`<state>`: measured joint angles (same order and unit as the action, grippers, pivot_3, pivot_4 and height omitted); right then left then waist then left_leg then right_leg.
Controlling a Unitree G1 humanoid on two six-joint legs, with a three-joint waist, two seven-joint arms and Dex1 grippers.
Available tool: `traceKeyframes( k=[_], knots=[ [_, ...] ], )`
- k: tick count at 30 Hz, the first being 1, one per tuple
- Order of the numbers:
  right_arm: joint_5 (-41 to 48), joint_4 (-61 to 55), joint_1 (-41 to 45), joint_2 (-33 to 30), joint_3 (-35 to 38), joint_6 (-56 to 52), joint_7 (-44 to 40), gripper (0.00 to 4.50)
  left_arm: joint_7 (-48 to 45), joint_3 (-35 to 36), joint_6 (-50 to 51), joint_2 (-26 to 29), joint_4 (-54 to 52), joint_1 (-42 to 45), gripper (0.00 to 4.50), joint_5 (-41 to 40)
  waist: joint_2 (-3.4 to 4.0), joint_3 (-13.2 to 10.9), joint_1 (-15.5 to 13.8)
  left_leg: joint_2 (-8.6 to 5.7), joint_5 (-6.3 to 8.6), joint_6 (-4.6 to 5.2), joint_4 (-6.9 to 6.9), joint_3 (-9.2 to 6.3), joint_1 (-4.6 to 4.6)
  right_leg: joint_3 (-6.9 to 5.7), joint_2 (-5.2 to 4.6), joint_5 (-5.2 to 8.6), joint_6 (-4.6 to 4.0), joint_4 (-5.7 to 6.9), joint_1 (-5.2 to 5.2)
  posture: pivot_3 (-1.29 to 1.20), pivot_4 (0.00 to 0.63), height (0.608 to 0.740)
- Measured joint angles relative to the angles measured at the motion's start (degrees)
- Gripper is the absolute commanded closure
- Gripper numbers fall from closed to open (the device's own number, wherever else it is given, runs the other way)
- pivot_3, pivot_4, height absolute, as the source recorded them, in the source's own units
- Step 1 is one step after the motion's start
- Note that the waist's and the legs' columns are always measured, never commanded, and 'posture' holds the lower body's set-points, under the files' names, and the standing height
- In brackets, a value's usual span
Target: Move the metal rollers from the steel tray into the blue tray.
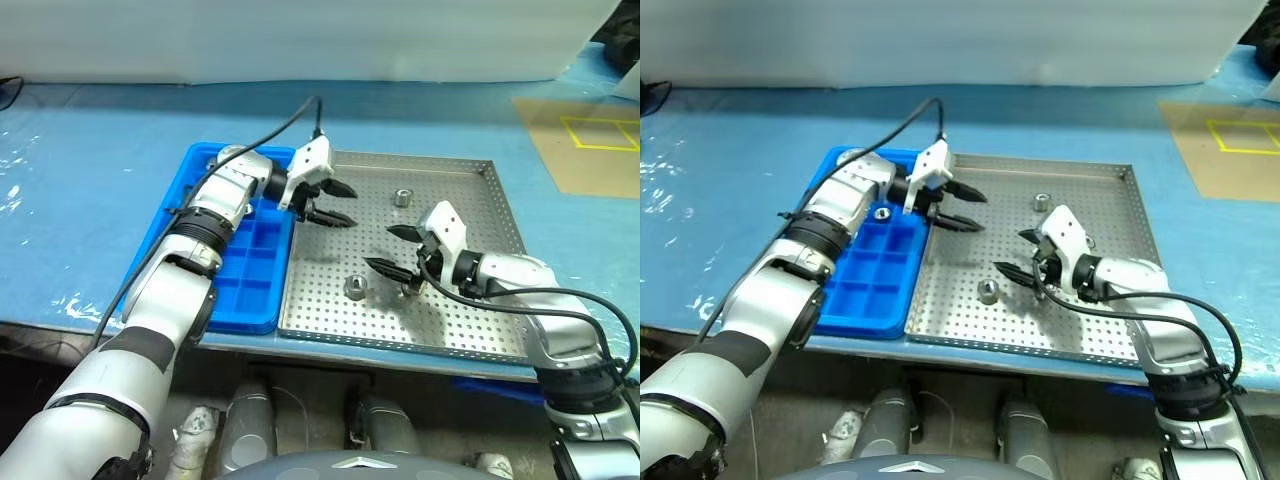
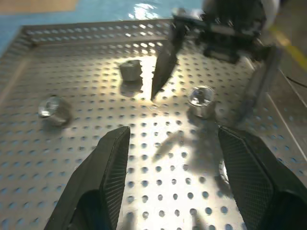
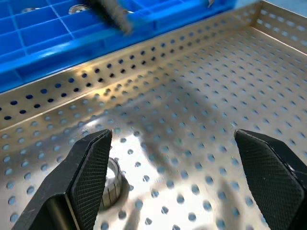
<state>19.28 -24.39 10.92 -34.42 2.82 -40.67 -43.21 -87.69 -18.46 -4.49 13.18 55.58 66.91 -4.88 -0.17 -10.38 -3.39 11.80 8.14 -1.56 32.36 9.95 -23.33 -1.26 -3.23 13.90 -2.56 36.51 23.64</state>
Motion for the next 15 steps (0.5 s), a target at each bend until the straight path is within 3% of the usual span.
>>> traceKeyframes(
  k=[7, 15],
  knots=[
    [3.5, -10.3, -7.9, -1.3, 5.7, -5.2, 4.2, 0.28, -4.5, -6.1, -13.0, -1.8, 7.9, 0.6, 1.45, 6.6, 0.03, 0.0, 2.1, -0.02, 0.28, 0.47, -0.04, -0.01, 0.34, -0.01, -0.05, -0.05, 0.06, -0.81, -0.73, -0.51, 0.150, 0.740],
    [6.8, -17.7, -12.6, -1.4, 7.1, -9.2, 7.6, 0.28, -4.3, -5.4, -17.0, -6.1, 12.0, 0.8, 1.45, 9.5, 0.04, 0.0, 2.8, 0.01, 0.52, 0.87, 0.15, 0.07, 0.34, 0.05, -0.24, -0.11, 0.16, -1.09, -0.97, -0.54, 0.150, 0.740]
  ],
)
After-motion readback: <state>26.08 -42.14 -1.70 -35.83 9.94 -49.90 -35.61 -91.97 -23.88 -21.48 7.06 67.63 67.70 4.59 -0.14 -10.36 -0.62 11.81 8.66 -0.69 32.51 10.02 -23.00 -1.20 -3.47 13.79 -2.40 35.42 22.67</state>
